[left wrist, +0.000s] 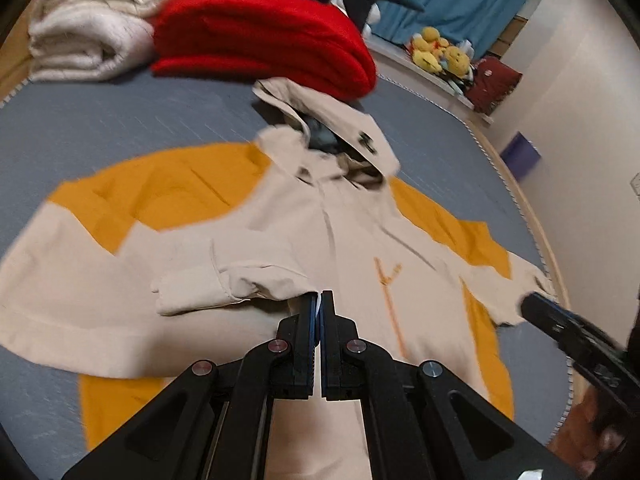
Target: Fold large clothes
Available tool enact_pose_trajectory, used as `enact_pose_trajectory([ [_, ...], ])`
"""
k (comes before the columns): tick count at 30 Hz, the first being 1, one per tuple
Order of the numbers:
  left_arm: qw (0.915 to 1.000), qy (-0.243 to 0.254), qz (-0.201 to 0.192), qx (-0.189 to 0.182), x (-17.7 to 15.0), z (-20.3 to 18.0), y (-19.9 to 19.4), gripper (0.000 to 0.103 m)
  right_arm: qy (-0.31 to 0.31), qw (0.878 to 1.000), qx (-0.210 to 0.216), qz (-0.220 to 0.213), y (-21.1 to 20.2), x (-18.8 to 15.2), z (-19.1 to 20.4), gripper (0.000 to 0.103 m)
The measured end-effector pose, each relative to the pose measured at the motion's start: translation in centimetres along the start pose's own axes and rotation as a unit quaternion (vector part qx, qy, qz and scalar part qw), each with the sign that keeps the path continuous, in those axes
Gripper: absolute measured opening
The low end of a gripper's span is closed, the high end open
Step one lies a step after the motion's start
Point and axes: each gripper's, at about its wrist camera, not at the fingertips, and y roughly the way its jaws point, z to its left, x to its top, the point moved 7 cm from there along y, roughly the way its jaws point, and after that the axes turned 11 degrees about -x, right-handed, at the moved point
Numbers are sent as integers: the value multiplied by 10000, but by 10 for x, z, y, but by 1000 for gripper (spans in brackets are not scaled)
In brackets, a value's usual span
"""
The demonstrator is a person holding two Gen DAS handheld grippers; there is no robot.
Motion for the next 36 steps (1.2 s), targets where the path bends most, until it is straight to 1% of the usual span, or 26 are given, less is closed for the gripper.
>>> enact_pose_trajectory([
  [1,9999,-35,98,-99,-3,-3,5,0,-21,10000,15,19,2,-1,3,17],
  [3,9977,-260,454,-436,-14,-6,16,1,-61,9999,79,38,7,-2,10,17],
  [4,9938,-406,774,-689,-20,-8,26,2,-71,9999,91,30,8,-3,12,17],
  [5,9897,-527,1016,-862,-25,-9,32,3,-89,9999,123,19,10,-4,15,17],
  [6,9887,-583,1071,-877,-25,-8,34,5,-102,9998,142,26,11,-5,17,17],
  [7,9884,-642,1079,-855,-24,-6,32,10,-119,9997,190,71,14,-8,20,17],
  [8,9889,-651,1069,-806,-20,-5,27,20,-128,9996,225,130,17,-10,22,17],
  [9,9892,-635,1071,-774,-18,-3,24,26,-134,9994,244,203,21,-13,23,18],
  [10,9899,-557,1098,-706,-14,-2,18,35,-143,9992,253,264,24,-15,24,18],
  [11,9903,-424,1151,-657,-12,-3,13,40,-152,9989,272,354,30,-19,26,18],
  [13,9885,-203,1367,-616,-15,-1,11,43,-173,9982,306,487,39,-25,29,18],
  [16,9839,-157,1654,-655,-21,7,9,43,-241,9972,361,609,49,-31,36,18],
  [18,9820,13,1793,-595,-24,10,6,43,-287,9958,507,706,54,-35,47,18],
  [19,9825,185,1794,-467,-23,11,2,43,-323,9953,560,724,56,-36,53,18],
  [20,9854,291,1657,-269,-18,16,-6,43,-368,9949,594,726,58,-36,58,18],
  [21,9872,295,1558,-162,-14,20,-10,43,-421,9946,623,719,58,-37,64,18],
  [23,9929,181,1168,100,-2,37,-25,43,-525,9936,706,705,60,-38,76,19],
  [24,9941,149,1039,290,1,45,-29,43,-609,9928,774,686,61,-39,85,19],
  [26,9930,164,929,714,2,58,-33,43,-822,9909,842,656,63,-44,101,19],
  [29,9897,128,905,1105,0,71,-36,43,-1273,9861,832,668,70,-58,125,19],
  [32,9895,-41,812,1192,3,79,-41,43,-1682,9788,844,807,81,-79,145,20],
  [36,9917,-223,709,1053,10,79,-47,43,-2086,9700,705,1031,99,-108,158,27],
])
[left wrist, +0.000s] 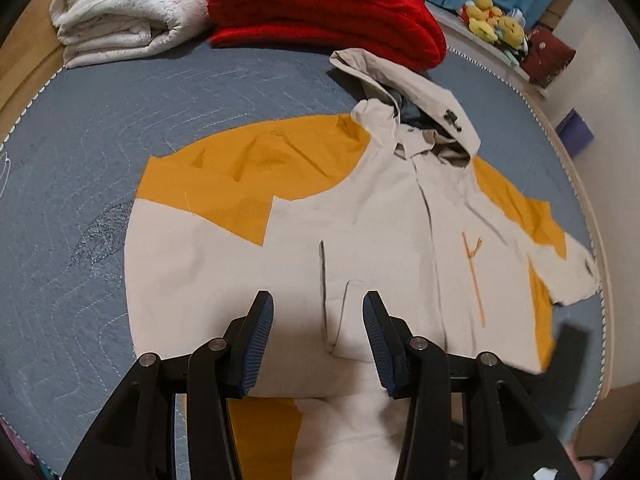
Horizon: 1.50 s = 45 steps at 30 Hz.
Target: Fold large clothes
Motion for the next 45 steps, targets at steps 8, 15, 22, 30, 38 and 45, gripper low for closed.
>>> enact_pose_trajectory([
  [8,9997,-203,-87,-44,6,10,-9,43,-335,9985,-410,109,25,-5,12,48],
  [15,9996,-264,-118,-48,10,17,-12,43,-263,9977,-622,38,26,-2,-2,11],
  [22,9993,-333,-157,-52,13,18,-10,43,857,9946,-117,-576,-18,19,-42,6],
  [30,9995,-272,-128,60,12,20,-7,43,3625,9312,268,-255,-26,-12,-146,6],
  [38,9991,-380,-130,95,17,27,-3,43,4424,8954,142,492,0,-50,-183,17],
  [45,9992,-376,-96,64,18,23,2,43,4358,8978,-206,601,8,-56,-191,45],
])
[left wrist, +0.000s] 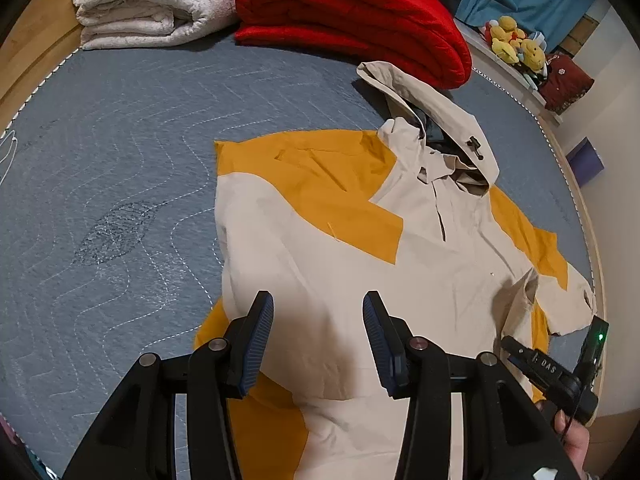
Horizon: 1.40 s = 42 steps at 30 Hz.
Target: Fold large clothes
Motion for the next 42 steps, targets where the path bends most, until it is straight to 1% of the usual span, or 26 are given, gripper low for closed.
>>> enact_pose_trajectory([
  [4,10000,-17,13,14,1,2,1,43,165,9998,27,107,7,12,-5,45],
  [8,10000,-66,-21,41,3,6,-1,43,79,9997,122,198,4,7,0,48],
  [9,10000,-81,-31,48,3,8,-1,43,56,9997,107,208,5,7,0,48],
  [10,9999,-94,-39,59,4,10,-2,43,43,9997,-31,240,9,7,-4,47],
  [11,9999,-104,-46,69,4,11,-3,43,111,9994,-144,279,13,8,-10,43],
  [12,9999,-124,-62,91,5,14,-4,43,219,9991,-198,318,16,9,-16,24],
  [13,9998,-158,-82,124,6,18,-6,43,267,9987,-239,366,19,11,-18,16],
  [14,9996,-208,-104,158,7,22,-7,43,292,9986,-198,395,20,14,-21,15],
  [15,9994,-257,-128,186,8,26,-9,43,296,9989,-134,332,18,18,-22,9],
  [16,9992,-301,-149,206,9,30,-10,43,273,9993,-88,243,13,22,-22,7],
  [19,9990,-326,-150,257,8,36,-10,43,82,9988,210,-429,-18,50,-17,6],
  [20,9991,-301,-114,284,7,37,-8,43,14,9966,287,-768,-34,65,-17,6],
  [23,9991,-189,90,368,-3,36,8,43,23,9927,282,-1169,-50,90,-32,6],
  [25,9987,-78,265,424,-10,35,21,43,97,9924,125,-1222,-49,101,-47,7],
  [28,9972,105,555,484,-24,31,44,43,240,9951,106,-955,-37,102,-63,7],
  [29,9968,143,612,493,-27,31,48,43,187,9965,43,-811,-29,99,-66,8],
  [32,9940,293,877,583,-40,32,67,43,102,9982,-109,-580,-10,96,-76,10],
  [35,9911,359,1053,730,-50,42,80,43,165,9989,-190,-384,2,96,-88,19],
  [37,9866,430,1226,985,-59,55,89,43,271,9987,-241,-347,3,99,-95,28],
  [38,9848,422,1286,1085,-63,60,92,44,342,9983,-304,-348,2,102,-100,31],
  [39,9842,402,1310,1121,-65,64,93,46,374,9980,-367,-356,2,104,-101,36],
  [40,9843,369,1317,1113,-66,67,93,47,411,9970,-523,-385,0,106,-106,42],
  [42,9833,366,1332,1182,-66,68,91,47,508,9943,-800,-496,-7,108,-114,44],
])
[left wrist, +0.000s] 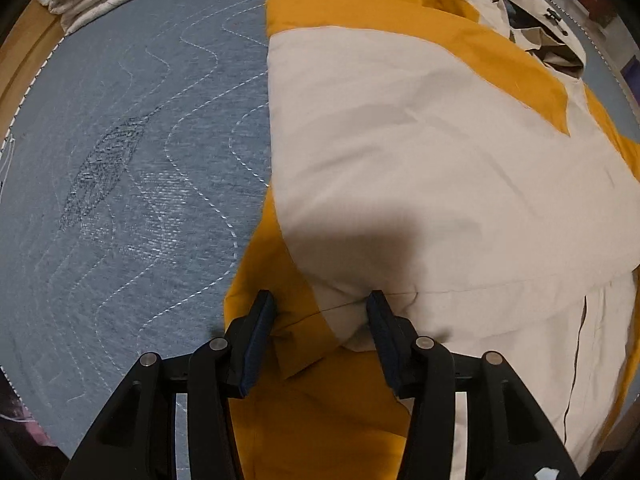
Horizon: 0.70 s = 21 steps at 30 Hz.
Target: Fold large clothes
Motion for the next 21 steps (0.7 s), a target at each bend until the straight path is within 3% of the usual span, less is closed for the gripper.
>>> enact_pose_trajectory([
  [4,10000,-2,5,34,-2,0,-2,47,325,9959,-697,-467,-19,10,-27,44],
  [7,9999,-35,-114,37,-2,-3,-10,47,381,9949,-496,-789,-34,19,-28,44],
  [11,9989,93,-416,-170,7,-23,-24,47,-512,9973,220,-480,-17,11,14,44],
  [15,9985,90,-429,-321,7,-32,-21,47,-1165,9929,-215,-102,20,-10,25,44],
  [17,9992,88,-298,-264,5,-35,-11,47,-1364,9890,-554,-115,30,-14,22,44],
  [21,9996,77,-225,-154,2,-46,-11,46,-1646,9833,-742,-226,26,-12,27,44],
])
